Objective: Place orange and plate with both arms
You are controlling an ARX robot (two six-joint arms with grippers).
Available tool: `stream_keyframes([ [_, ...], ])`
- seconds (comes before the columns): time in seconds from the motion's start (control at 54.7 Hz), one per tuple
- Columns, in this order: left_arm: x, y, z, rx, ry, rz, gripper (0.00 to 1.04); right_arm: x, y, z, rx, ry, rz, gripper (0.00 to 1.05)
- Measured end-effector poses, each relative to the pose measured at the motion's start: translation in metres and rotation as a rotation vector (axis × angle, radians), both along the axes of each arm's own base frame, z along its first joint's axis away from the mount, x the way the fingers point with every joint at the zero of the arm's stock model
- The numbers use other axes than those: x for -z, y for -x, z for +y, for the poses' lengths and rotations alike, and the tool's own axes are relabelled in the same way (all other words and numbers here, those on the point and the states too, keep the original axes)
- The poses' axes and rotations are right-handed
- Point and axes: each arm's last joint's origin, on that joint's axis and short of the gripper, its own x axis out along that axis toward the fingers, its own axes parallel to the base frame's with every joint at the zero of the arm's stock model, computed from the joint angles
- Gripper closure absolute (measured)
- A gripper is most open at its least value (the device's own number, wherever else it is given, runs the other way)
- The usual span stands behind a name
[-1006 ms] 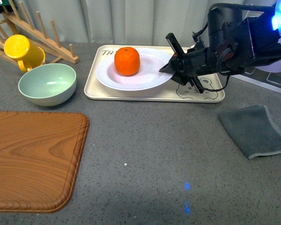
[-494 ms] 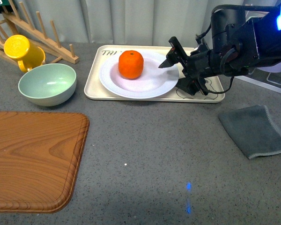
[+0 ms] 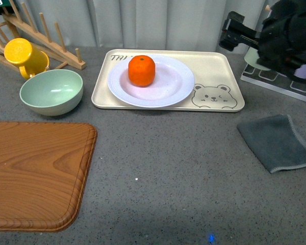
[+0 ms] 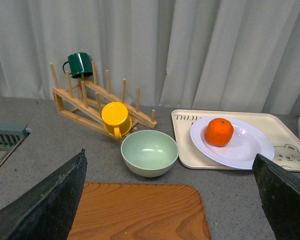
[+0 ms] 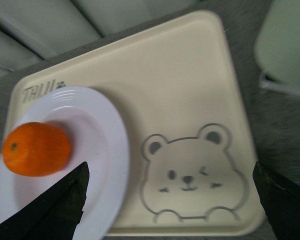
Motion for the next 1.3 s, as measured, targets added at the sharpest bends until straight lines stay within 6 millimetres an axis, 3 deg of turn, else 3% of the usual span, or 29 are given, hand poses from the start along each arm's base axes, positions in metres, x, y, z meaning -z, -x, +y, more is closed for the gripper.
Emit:
stream_keyframes([
  [0.073, 0.0, 0.0, 0.0, 0.0, 0.0, 0.0, 0.06, -0.011, 0.034, -0.009, 0.001, 0.173, -0.074, 0.09],
  [0.329, 0.0, 0.0, 0.0, 0.0, 0.0, 0.0, 0.06, -0.017, 0.133, -0.033, 0.045, 0.359, -0.113, 0.09],
  [0.75, 0.0, 0.0, 0.0, 0.0, 0.0, 0.0, 0.06, -0.038, 0.262, -0.06, 0.132, 0.392, -0.205, 0.09],
  [1.043, 0.0, 0.0, 0.0, 0.0, 0.0, 0.0, 0.06, -0.04, 0.267, -0.061, 0.132, 0.377, -0.244, 0.1],
  [1.134, 0.0, 0.0, 0.0, 0.0, 0.0, 0.0, 0.06, -0.035, 0.272, -0.068, 0.07, 0.325, -0.456, 0.25],
  [1.207, 0.0, 0.0, 0.0, -0.003, 0.0, 0.0, 0.06, -0.043, 0.277, -0.071, 0.098, 0.327, -0.593, 0.37],
  [1.299, 0.0, 0.0, 0.0, -0.002, 0.0, -0.001, 0.06, -0.05, 0.282, -0.072, 0.105, 0.331, -0.649, 0.51],
])
